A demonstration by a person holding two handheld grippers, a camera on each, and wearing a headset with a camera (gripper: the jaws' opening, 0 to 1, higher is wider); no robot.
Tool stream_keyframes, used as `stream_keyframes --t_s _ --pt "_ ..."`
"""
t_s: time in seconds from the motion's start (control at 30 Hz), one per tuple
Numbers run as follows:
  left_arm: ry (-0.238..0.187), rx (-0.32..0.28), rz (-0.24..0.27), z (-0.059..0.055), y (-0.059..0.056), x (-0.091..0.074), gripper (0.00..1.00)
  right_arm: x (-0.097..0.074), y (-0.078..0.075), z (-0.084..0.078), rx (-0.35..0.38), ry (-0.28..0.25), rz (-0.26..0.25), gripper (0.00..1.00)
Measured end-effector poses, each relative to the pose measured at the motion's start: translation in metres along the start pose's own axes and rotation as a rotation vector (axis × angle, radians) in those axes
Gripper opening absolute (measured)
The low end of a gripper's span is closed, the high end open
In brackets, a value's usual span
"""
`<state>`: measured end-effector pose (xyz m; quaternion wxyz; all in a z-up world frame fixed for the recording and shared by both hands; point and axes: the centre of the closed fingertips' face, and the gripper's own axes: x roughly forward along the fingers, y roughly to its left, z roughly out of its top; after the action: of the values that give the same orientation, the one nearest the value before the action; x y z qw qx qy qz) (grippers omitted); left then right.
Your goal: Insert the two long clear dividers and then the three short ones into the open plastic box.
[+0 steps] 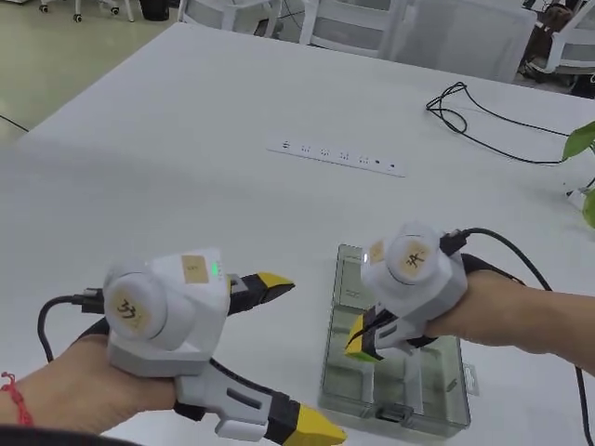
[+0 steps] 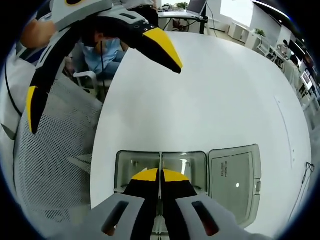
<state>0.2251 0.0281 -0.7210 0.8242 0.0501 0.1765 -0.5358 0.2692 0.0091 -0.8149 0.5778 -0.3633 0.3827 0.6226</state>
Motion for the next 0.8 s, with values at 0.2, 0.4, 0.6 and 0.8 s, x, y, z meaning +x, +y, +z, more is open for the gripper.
stream_keyframes --t_s 0.2,0.4,0.6,0.8 --pt "0.002 0.001 -0.003 -0.0004 -0.0002 0.0009 1.00 0.0003 -0.0001 -0.0009 0.000 -0.002 0.000 0.02" --pt "0.007 0.001 -0.004 -0.0016 -0.0005 0.0013 1.00 0.0003 0.0002 -0.0005 -0.004 -0.001 -0.003 0.03" --pt "0.011 0.002 -0.002 -0.0020 -0.0002 0.0006 1.00 0.0001 -0.0004 -0.0004 0.024 -0.016 -0.008 0.03" --pt "0.014 0.004 0.000 -0.0017 0.0001 -0.0001 1.00 -0.0066 -0.0018 0.0026 0.046 -0.049 -0.017 0.07"
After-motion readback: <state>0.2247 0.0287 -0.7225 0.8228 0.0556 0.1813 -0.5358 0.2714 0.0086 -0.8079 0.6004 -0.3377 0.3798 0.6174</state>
